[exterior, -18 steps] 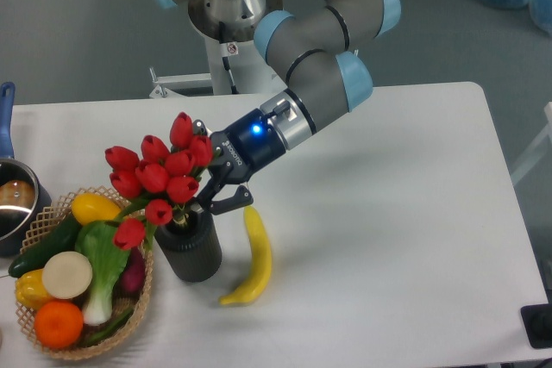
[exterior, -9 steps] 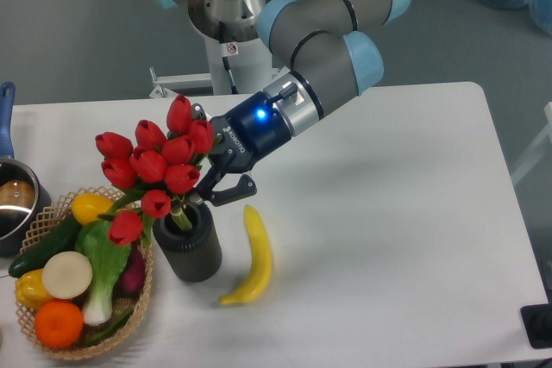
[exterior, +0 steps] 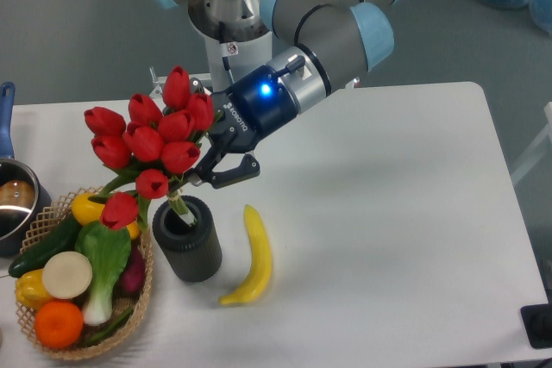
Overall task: Pick up the flowers from the vase
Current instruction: 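Lift the gripped tulip bunch upward out of the dark vase, then raise the tulips clear of the vase and move them toward the banana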
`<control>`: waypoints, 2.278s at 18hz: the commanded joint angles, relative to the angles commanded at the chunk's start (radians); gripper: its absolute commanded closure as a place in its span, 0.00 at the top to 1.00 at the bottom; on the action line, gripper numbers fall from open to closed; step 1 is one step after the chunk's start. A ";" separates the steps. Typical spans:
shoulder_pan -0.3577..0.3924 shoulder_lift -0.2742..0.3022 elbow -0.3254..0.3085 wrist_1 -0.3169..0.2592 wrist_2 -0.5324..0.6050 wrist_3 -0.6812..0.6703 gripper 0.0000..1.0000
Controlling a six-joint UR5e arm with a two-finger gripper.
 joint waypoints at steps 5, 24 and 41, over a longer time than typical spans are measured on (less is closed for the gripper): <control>0.002 0.031 0.012 -0.002 -0.006 -0.041 0.55; 0.127 -0.020 0.043 0.000 0.003 -0.063 0.55; 0.167 0.006 -0.011 0.002 0.003 -0.057 0.55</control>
